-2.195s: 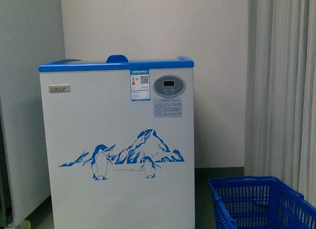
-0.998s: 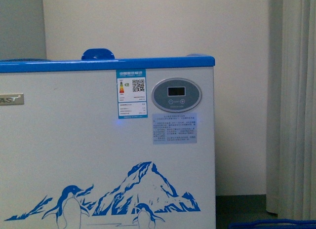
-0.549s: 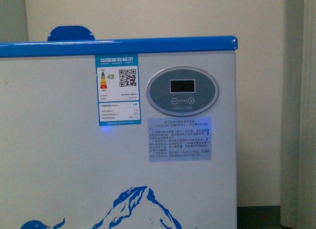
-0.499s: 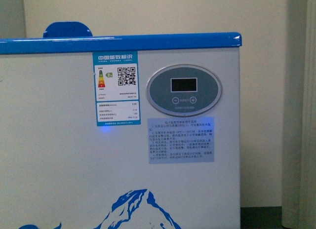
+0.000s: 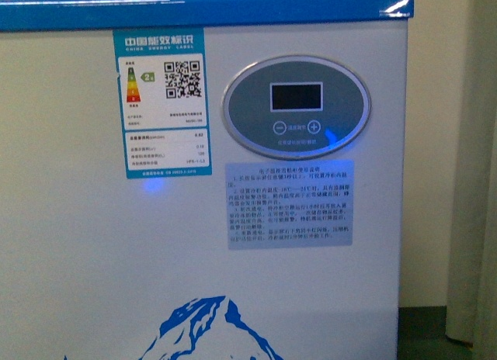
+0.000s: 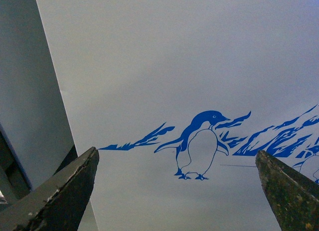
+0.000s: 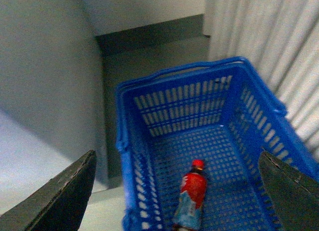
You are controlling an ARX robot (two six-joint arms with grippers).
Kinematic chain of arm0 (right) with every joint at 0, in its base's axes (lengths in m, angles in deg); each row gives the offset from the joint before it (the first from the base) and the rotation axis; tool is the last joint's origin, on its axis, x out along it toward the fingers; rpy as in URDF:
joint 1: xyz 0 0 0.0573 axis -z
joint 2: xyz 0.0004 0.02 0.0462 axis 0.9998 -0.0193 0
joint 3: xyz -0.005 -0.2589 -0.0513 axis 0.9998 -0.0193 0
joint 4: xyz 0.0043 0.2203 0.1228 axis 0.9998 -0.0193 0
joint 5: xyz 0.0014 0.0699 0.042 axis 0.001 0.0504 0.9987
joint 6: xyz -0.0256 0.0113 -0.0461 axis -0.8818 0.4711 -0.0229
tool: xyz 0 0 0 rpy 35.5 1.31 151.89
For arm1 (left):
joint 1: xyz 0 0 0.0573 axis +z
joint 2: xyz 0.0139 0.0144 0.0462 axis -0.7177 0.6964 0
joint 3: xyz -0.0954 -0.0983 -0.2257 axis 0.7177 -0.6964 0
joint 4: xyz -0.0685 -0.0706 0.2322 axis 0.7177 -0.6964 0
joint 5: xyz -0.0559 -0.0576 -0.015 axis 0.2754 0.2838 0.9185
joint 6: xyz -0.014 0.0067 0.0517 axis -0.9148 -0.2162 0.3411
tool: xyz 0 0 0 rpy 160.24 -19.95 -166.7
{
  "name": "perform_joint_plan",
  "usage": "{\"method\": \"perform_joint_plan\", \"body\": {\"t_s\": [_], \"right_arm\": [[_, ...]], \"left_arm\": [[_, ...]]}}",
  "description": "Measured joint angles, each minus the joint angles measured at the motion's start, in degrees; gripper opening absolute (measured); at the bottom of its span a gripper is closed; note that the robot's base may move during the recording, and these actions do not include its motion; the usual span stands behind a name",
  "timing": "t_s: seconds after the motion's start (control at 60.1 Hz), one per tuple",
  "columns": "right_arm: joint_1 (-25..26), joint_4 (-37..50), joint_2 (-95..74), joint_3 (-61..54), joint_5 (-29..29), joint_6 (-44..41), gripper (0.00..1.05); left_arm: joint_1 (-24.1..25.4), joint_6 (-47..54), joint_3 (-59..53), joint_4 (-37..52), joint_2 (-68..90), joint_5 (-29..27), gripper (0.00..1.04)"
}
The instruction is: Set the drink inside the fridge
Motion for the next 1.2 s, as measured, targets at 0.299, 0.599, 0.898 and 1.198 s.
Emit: {"method": "perform_joint_plan", "body": {"t_s": [0.299,0.599,0.898,1.198], "right_arm": [[5.8,11.8,-55.3,20.5,2.4,0.8,0.97],[4.8,21.5,-95.8,35.7,-0.4,5.2,0.97],[2.2,28.3,-118.1,48.0,-0.2,9.1,0.97],[1.1,26.4,-129.6,55.3,-0.8,10.9,0.97]], "left_arm": [[0.0,0.0,0.0,0.0,0.0,0.0,0.97],[0.0,0.0,0.0,0.0,0.0,0.0,0.97],[0.0,0.0,0.0,0.0,0.0,0.0,0.97],[0.0,0.0,0.0,0.0,0.0,-0.1,0.97]]}}
